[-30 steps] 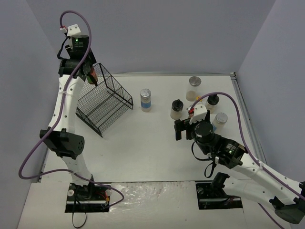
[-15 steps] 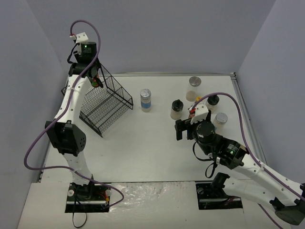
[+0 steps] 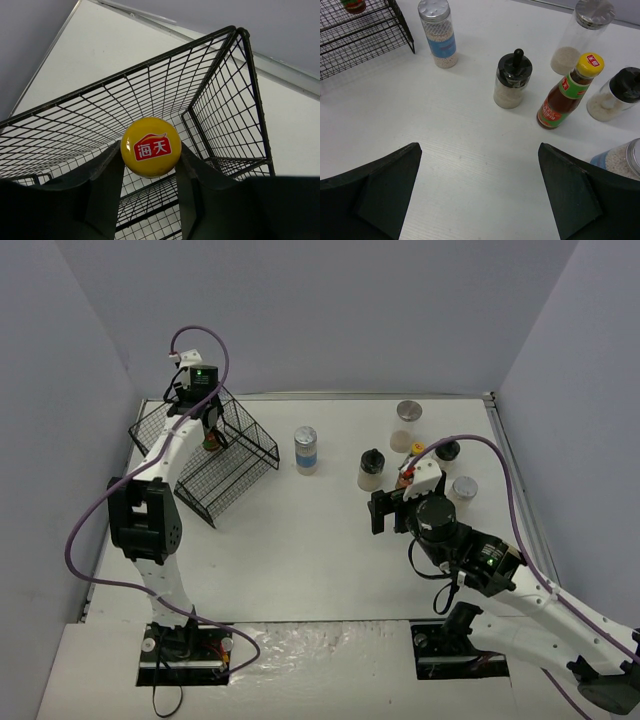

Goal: Organize the condiment bottles

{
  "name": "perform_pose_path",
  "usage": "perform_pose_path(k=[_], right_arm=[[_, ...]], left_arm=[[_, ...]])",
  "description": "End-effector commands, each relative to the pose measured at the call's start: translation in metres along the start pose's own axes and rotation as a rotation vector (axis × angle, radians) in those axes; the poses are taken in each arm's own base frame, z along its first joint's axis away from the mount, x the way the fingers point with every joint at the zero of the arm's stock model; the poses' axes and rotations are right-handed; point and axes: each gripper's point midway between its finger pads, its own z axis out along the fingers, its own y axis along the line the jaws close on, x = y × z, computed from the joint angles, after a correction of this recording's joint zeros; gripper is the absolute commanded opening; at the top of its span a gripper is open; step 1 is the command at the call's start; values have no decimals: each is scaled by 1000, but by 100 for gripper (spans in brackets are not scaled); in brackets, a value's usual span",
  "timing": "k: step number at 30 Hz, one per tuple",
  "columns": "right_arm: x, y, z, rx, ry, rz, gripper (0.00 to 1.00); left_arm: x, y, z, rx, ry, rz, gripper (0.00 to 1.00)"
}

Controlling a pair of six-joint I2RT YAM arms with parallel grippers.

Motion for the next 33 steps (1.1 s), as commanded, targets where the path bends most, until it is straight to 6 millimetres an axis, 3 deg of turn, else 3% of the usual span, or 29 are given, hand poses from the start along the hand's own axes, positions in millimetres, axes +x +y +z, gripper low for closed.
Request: perform_pose_path(k=[1, 3, 9, 13, 19, 25, 27, 31, 33], right_arm=[[-11, 1, 1, -4, -46, 39, 100], [-11, 1, 1, -4, -46, 40, 100], [-13, 1, 0, -7, -53, 47, 100], [-19, 0, -3, -4, -68, 63, 100], [-27, -6, -4, 36, -88, 97, 100], [-19, -39, 4, 257, -53, 155, 100], [-18, -41, 8, 272, -42, 167, 100], [-12, -68, 26, 340, 2, 250, 100], [-8, -78, 34, 380, 16, 246, 100]], left_arm=[[-91, -3, -23, 68, -268, -202, 19], [-85, 1, -19, 60, -251, -209, 22], [-74, 3, -22, 60, -211, -212, 49], [-75, 4, -32, 72, -193, -213, 69], [-71, 6, -51, 94, -133, -193, 91], [-79, 11, -104, 173, -77, -150, 97], [-77, 13, -120, 204, -55, -116, 97], [-61, 19, -171, 328, 2, -5, 97], [-35, 19, -186, 405, 56, 52, 97]])
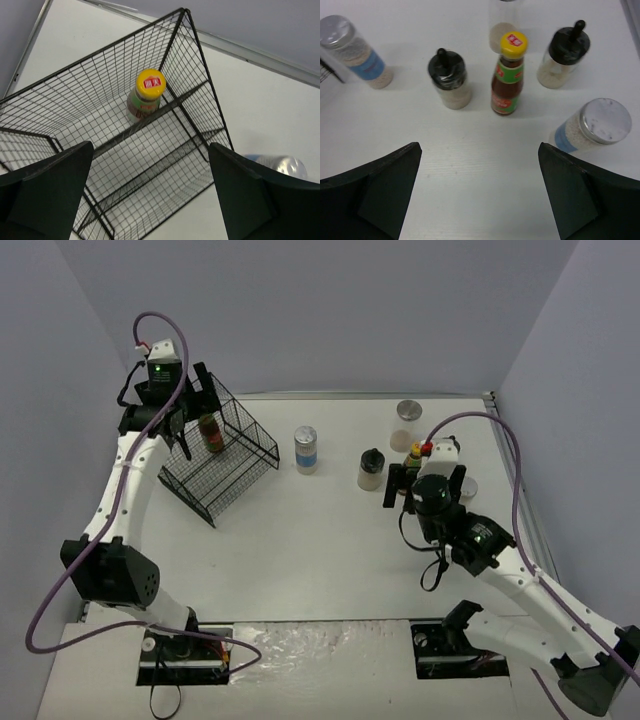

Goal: Organize the condiment bottles

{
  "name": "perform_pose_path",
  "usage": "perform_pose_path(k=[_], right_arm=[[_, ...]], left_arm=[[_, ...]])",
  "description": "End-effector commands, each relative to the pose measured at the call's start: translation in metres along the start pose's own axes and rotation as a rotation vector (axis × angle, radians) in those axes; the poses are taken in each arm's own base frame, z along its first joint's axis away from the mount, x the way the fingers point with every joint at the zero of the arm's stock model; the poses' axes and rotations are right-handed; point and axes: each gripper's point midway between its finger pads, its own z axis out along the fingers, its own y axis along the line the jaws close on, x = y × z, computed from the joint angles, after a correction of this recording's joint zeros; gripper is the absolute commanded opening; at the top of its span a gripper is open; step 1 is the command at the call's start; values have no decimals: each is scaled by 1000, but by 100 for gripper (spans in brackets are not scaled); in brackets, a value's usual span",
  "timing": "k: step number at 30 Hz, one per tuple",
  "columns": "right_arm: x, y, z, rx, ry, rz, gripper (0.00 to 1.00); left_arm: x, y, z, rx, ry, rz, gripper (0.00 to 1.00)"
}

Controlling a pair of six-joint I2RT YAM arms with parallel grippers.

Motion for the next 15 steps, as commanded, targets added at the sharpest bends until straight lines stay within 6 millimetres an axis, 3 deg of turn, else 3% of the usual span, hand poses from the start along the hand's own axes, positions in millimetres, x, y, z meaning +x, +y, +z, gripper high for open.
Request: perform_pose_path(k=[1, 6, 11, 15], right_arm=[[-19, -16, 22, 92, -26, 94, 100], [-14, -24, 61, 106, -9, 92, 96], [-10, -39, 102, 152, -10, 97, 93], [-8, -43, 127, 139, 0, 79, 91]], left_arm=[[15, -14, -73, 221, 44, 121, 97], [61, -8, -122, 334, 79, 211, 97], [98, 7, -152, 343, 86, 272, 97], [112, 12, -167, 344, 93, 302, 97]])
